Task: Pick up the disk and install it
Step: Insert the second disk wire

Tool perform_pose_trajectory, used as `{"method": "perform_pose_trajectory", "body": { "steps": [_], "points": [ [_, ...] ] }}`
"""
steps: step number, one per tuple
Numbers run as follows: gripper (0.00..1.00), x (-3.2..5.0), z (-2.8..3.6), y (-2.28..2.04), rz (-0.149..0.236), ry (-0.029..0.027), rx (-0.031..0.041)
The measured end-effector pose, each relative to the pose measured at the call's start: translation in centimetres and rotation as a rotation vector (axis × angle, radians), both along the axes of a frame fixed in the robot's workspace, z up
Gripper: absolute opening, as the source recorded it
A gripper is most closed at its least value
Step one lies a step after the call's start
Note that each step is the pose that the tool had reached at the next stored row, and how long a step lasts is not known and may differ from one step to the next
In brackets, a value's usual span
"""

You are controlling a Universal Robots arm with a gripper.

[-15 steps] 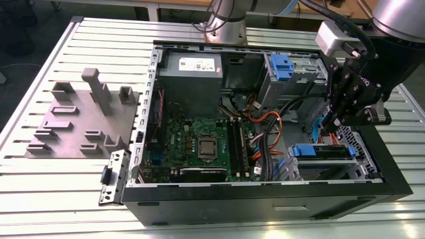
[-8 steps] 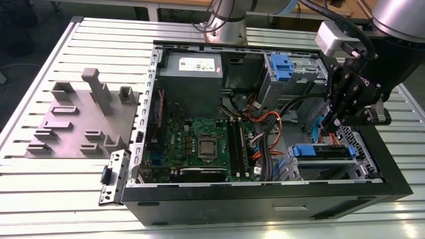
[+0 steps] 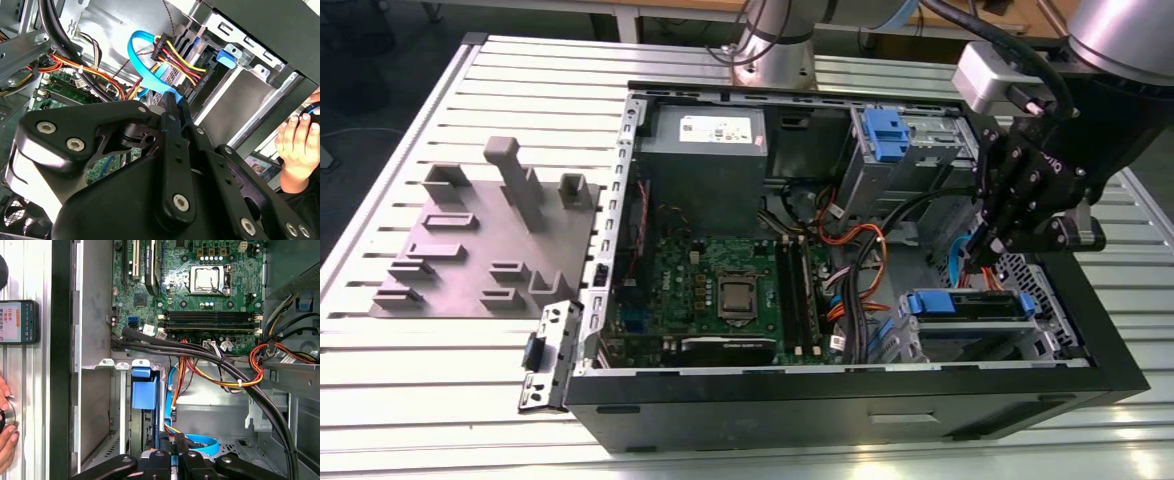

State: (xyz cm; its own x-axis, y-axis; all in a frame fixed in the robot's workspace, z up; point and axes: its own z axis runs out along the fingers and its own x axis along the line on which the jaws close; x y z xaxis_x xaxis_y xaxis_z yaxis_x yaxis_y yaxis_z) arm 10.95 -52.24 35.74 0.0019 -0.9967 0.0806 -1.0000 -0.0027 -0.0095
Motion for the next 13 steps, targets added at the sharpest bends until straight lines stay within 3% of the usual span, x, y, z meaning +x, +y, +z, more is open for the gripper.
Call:
{"method": "perform_pose_trajectory", "body": {
  "steps": [8,9,12,13],
  "points": [
    [0.16,-0.56,-0.02,-0.01,0.000,-0.0016,0.0011],
    [0.16,-0.56,-0.04,-0.02,0.000,-0.0017,0.0031],
    [0.16,-0.57,-0.09,-0.16,0.000,-0.0017,0.0185],
    [0.16,-0.57,-0.10,-0.16,0.000,-0.0016,0.0197]
  ]
}}
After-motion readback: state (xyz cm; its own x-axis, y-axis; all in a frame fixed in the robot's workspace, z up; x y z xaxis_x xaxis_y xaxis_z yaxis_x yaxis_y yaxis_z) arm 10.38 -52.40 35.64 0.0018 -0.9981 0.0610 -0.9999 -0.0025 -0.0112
